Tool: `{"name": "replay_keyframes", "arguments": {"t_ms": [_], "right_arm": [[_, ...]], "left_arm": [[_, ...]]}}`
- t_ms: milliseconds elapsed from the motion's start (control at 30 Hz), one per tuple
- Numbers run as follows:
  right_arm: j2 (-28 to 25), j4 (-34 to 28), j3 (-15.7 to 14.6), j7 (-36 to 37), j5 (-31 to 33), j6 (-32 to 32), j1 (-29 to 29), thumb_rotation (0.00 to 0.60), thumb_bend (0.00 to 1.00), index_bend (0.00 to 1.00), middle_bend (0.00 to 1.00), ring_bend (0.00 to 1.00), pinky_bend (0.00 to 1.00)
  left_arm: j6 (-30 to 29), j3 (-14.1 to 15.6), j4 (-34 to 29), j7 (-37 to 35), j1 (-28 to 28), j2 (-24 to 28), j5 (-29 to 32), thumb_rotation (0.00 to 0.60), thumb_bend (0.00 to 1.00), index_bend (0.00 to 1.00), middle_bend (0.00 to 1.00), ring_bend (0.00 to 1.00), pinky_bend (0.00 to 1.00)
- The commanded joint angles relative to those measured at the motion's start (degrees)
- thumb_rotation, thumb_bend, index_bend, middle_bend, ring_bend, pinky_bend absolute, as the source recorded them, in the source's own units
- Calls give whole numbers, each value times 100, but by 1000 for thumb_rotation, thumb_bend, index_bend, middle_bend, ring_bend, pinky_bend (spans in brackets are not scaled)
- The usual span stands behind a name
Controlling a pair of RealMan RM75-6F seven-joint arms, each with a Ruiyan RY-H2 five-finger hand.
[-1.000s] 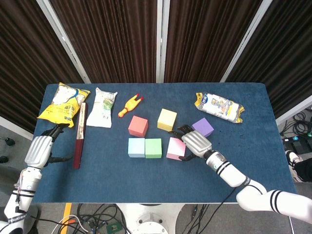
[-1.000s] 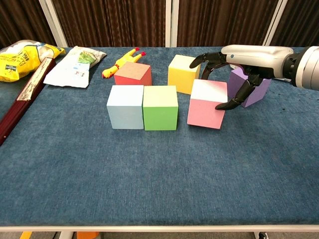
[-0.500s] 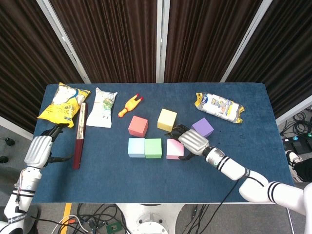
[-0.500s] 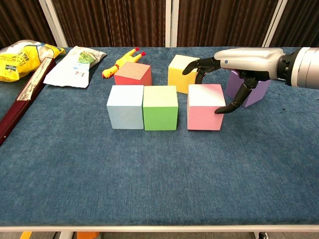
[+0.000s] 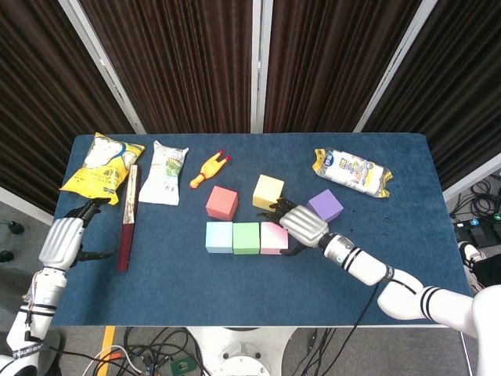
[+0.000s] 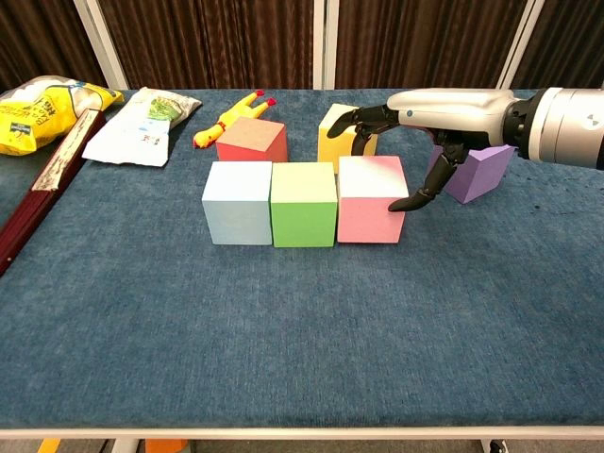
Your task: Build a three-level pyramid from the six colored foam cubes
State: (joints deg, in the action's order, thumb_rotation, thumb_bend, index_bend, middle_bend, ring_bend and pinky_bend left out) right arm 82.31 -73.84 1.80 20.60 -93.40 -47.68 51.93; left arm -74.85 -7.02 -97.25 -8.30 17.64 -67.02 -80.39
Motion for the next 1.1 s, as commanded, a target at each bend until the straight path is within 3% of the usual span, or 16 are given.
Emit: {"name": "replay_keyframes", "arguments": {"t_ms": [33, 1100], "right_arm": [[6, 12, -11, 7, 7, 4, 12, 600, 200, 115, 327, 67, 0], [161, 128, -61, -35, 132, 89, 189, 600, 200, 78, 293, 43, 0]], "left_arm": [[2, 2, 3, -3, 0, -3, -4, 600, 71, 172, 169, 251, 284], [40, -3, 71, -64, 12, -31, 8, 600, 70, 172, 168, 251, 284]]}}
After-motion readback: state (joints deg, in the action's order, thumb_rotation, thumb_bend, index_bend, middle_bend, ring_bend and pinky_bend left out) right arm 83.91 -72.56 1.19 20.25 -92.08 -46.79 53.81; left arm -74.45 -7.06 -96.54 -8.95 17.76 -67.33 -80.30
